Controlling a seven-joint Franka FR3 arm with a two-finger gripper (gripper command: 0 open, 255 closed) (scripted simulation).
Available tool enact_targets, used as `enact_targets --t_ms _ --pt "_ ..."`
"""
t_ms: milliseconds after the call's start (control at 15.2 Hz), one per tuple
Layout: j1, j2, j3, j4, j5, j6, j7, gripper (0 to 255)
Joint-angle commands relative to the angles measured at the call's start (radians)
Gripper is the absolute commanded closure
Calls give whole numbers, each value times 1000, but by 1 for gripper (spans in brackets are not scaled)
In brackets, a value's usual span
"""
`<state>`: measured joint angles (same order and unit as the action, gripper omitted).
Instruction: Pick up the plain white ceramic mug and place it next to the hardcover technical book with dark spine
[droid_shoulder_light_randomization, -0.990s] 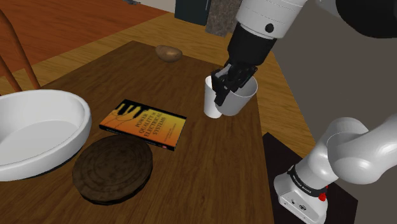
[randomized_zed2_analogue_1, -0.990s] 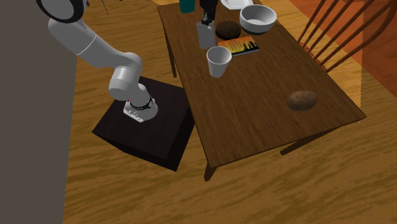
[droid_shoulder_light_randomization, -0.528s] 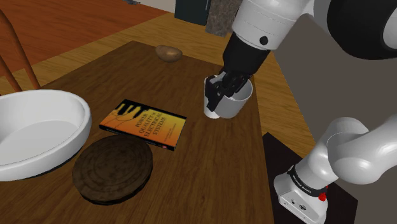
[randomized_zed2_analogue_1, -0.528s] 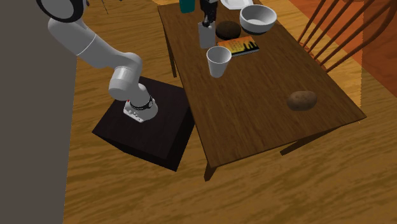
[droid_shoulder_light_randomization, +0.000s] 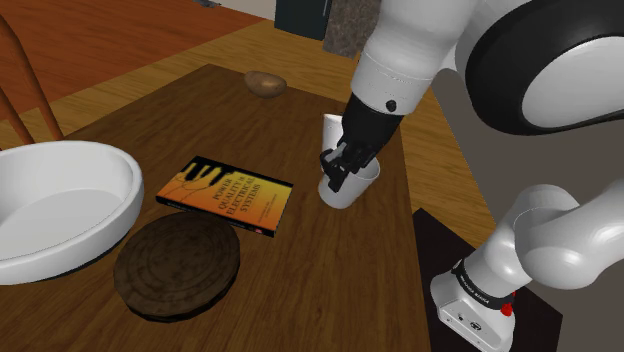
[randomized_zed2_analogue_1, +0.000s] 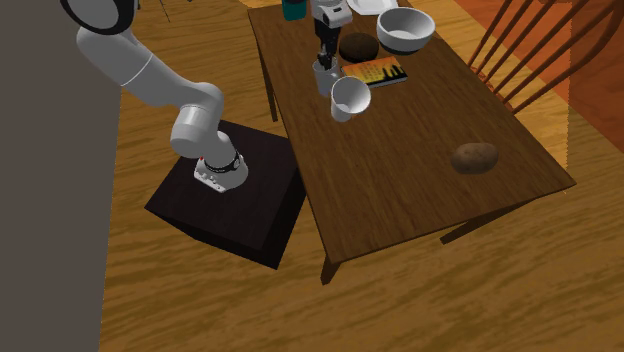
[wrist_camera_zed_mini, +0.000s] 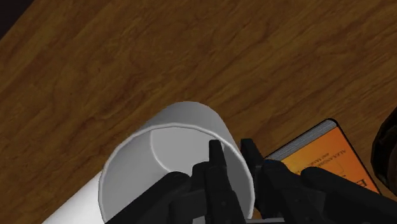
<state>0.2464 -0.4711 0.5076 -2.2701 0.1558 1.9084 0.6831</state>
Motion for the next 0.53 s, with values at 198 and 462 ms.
enact_targets --t_ms 198,462 --pt "-2 5 -1 -20 2 0 0 255" --pt "-2 4 -2 -22 2 1 -1 0"
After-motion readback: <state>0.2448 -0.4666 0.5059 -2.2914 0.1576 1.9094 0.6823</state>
